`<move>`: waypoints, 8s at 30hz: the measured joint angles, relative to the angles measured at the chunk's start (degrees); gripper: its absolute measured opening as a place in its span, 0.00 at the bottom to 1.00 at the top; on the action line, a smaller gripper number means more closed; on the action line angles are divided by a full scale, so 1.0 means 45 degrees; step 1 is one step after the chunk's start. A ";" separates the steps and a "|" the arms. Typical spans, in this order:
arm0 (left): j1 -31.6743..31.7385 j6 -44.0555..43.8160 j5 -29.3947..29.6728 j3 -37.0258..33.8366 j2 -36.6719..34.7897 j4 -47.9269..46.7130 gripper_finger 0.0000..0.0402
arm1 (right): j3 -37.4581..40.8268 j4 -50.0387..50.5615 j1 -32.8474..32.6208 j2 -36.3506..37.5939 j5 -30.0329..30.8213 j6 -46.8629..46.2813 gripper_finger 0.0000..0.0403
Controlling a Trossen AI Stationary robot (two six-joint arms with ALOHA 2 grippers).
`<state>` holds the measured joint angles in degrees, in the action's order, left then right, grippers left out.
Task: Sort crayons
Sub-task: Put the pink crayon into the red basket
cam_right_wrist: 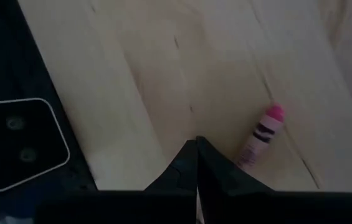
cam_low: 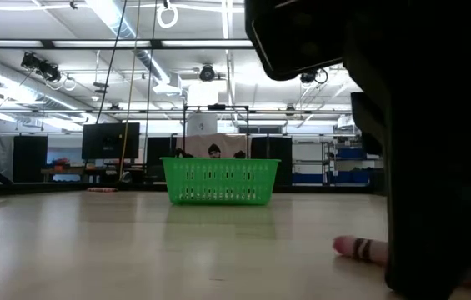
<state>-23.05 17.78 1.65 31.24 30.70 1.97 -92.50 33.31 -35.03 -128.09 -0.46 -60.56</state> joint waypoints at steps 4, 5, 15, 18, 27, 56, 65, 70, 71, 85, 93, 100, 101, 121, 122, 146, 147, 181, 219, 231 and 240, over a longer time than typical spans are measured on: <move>0.0000 -0.0019 0.0000 0.0000 0.0001 -0.0003 0.43 | 0.0103 0.0485 -0.0014 0.0382 0.0469 -0.0517 0.02; 0.0000 -0.0026 0.0000 -0.0002 0.0005 -0.0008 0.43 | 0.0122 0.0676 -0.0013 0.0565 0.0520 -0.0533 0.02; 0.0000 -0.0039 0.0000 0.0000 0.0010 -0.0017 0.43 | 0.0091 0.4632 -0.0063 0.2112 0.1111 -0.4524 0.17; 0.0000 -0.0039 0.0000 0.0000 0.0010 -0.0026 0.43 | 0.0175 0.4433 -0.0177 0.2010 0.1066 -0.5181 0.28; 0.0000 -0.0141 -0.0005 -0.0003 0.0007 -0.0085 0.43 | 0.1413 0.2976 -0.0291 0.2005 0.1141 -0.5583 0.40; 0.0000 -0.0161 0.0000 -0.0001 0.0009 -0.0095 0.43 | 0.2743 0.3182 0.0475 0.2064 0.0276 -0.5109 0.08; 0.0000 -0.0486 -0.0005 0.0000 0.0006 -0.0105 0.43 | 0.2738 0.3944 0.0726 0.2059 -0.0159 -0.5500 0.07; 0.0000 -0.0491 -0.0003 0.0000 0.0005 -0.0108 0.43 | 0.2753 0.4102 0.0744 0.2049 -0.0172 -0.5550 0.07; 0.0000 -0.0491 -0.0005 -0.0001 0.0005 -0.0110 0.43 | 0.2757 0.4102 0.0744 0.2049 -0.0181 -0.5551 0.07; -0.0003 -0.0491 -0.0005 -0.0003 0.0010 -0.0236 0.43 | 0.1626 0.7989 0.0233 0.3481 -0.2406 -0.5438 0.07; -0.0002 -0.0644 -0.0003 -0.0005 0.0005 -0.0332 0.43 | 0.1606 0.8405 -0.1884 0.4724 -0.4782 -0.9803 0.07; 0.0000 -0.0821 -0.0001 -0.0004 0.0010 -0.0327 0.43 | 0.2672 0.7601 -0.3862 0.4725 -0.5245 -1.3399 0.08; -0.0005 -0.0821 -0.0005 -0.0001 0.0005 -0.0323 0.43 | 0.2959 0.7300 -0.3998 0.4725 -0.5296 -1.3539 0.09; 0.0231 -0.2078 0.1497 -0.0005 0.0010 -0.1941 0.43 | 0.3434 0.9161 -0.2699 0.5876 -0.3818 -1.1514 0.30; 0.0385 -0.2292 0.1996 -0.0002 0.0012 -0.2100 0.43 | 0.2976 0.9733 -0.2587 0.6040 -0.2816 -1.1497 0.30; 1.0469 -1.1890 0.8785 -0.1654 0.5827 -0.2121 0.43 | 0.1650 0.4225 0.5113 0.5760 1.5003 0.0357 0.30; 1.1005 -1.2214 0.8840 -0.1763 0.6165 -0.1639 0.43 | 0.1650 0.3657 0.5376 0.5772 1.4868 0.1381 0.30; 1.5828 -1.7778 0.6468 0.1928 1.3361 -0.3015 0.33 | 0.1650 0.0316 0.5858 0.5823 1.2781 0.7260 0.30; 1.5573 -2.0409 0.6113 0.3674 1.5068 -0.6081 0.07 | 0.1650 0.0938 0.5858 0.5828 1.2398 0.7462 0.30; 1.3293 -1.8695 0.6663 0.3620 1.2476 -0.6401 0.14 | 0.1650 0.3735 0.5615 0.5851 1.3034 0.6427 0.30; 0.8968 -1.6544 0.7552 0.3589 1.0930 -0.5457 0.06 | 0.1650 0.5182 0.5188 0.6245 1.4734 0.4693 0.30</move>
<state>17.31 -56.67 35.63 47.40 79.88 -22.59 -85.08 56.63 -11.68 -99.99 65.84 -39.44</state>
